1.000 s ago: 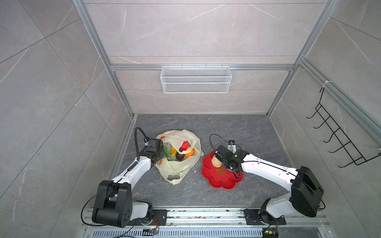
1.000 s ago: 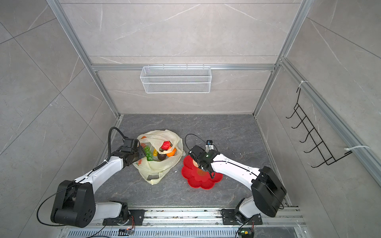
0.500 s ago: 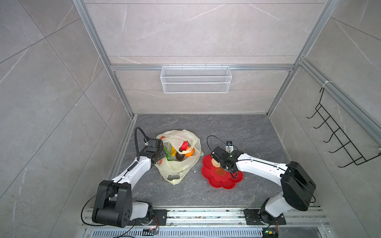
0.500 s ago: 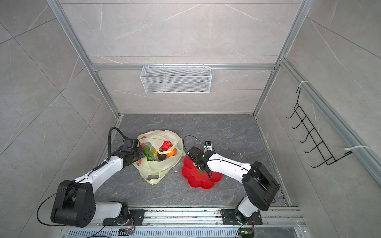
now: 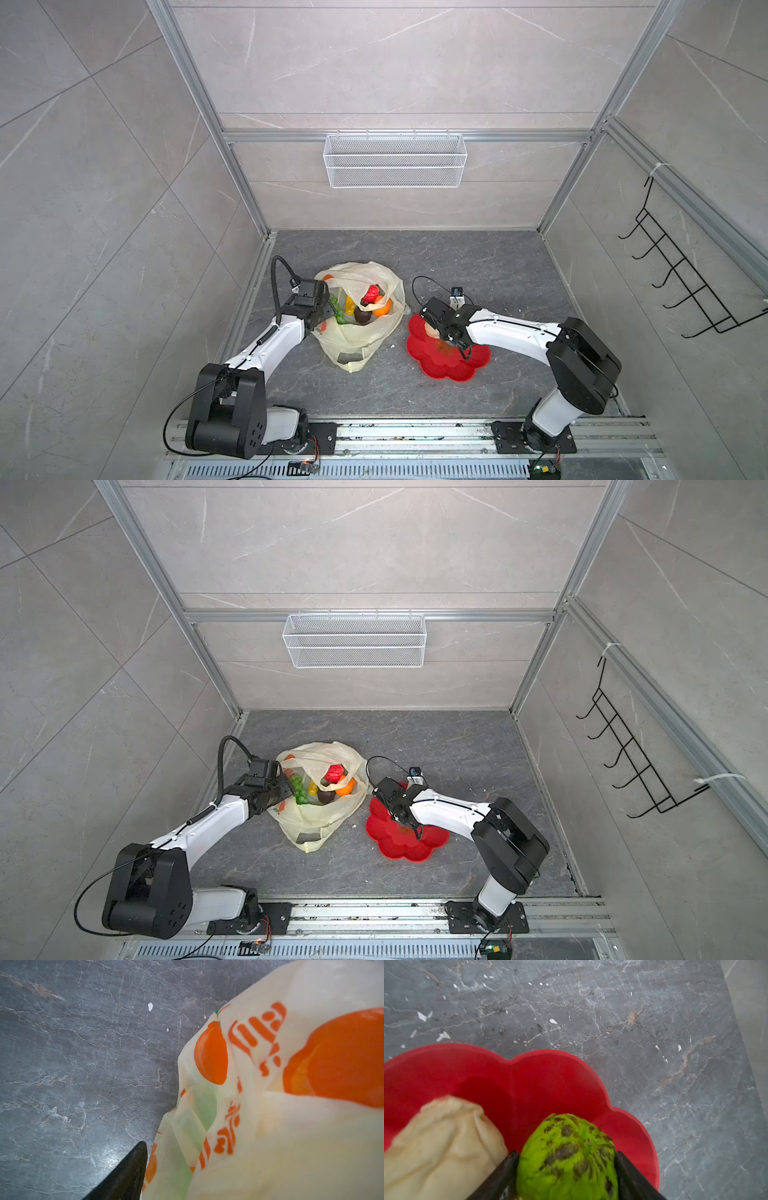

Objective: Take the fake fruits out of the plastic bag
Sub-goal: 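Lower the green custard apple onto the plate beside the pear, then open the right gripper and lift it away from the plate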

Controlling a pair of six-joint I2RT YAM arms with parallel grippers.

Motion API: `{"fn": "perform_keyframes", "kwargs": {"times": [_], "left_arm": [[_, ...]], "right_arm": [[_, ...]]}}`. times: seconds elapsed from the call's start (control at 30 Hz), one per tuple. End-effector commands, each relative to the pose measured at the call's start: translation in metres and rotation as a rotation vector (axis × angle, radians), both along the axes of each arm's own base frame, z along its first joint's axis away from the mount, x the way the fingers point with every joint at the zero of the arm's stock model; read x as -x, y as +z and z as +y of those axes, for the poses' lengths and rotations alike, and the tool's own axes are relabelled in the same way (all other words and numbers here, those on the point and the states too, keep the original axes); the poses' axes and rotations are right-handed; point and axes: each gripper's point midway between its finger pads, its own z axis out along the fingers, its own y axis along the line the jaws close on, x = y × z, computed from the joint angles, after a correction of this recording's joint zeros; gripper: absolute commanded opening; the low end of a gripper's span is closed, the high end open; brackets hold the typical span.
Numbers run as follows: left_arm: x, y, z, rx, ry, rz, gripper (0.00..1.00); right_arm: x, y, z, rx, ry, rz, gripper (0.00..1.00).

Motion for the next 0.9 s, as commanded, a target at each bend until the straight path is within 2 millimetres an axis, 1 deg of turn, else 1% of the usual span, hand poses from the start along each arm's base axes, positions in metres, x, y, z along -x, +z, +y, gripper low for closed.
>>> {"fn": "perform_keyframes", "kwargs": {"times": [0.0,0.17,0.37,0.77,0.87], "left_arm": [[-0.002,0.006,0.000,-0.008,-0.013,-0.028,0.70],[-0.002,0.007,0.000,-0.008,-0.011,-0.030,0.70],[-0.002,0.008,0.000,-0.008,-0.011,-0.032,0.70],[-0.002,0.007,0.000,-0.008,-0.011,-0.029,0.70],[-0.002,0.007,0.000,-0.010,-0.013,-0.029,0.70]], "right_arm": [[-0.002,-0.007,0.002,0.001,-0.007,0.001,0.72],[-0.002,-0.008,0.001,0.005,-0.014,0.004,0.77],[-0.001,-0.005,0.000,0.003,-0.017,-0.002,0.80],[-0.001,0.004,-0.001,-0.005,-0.017,-0.013,0.80],[-0.001,0.011,0.000,-0.017,-0.015,-0.020,0.80]]}}
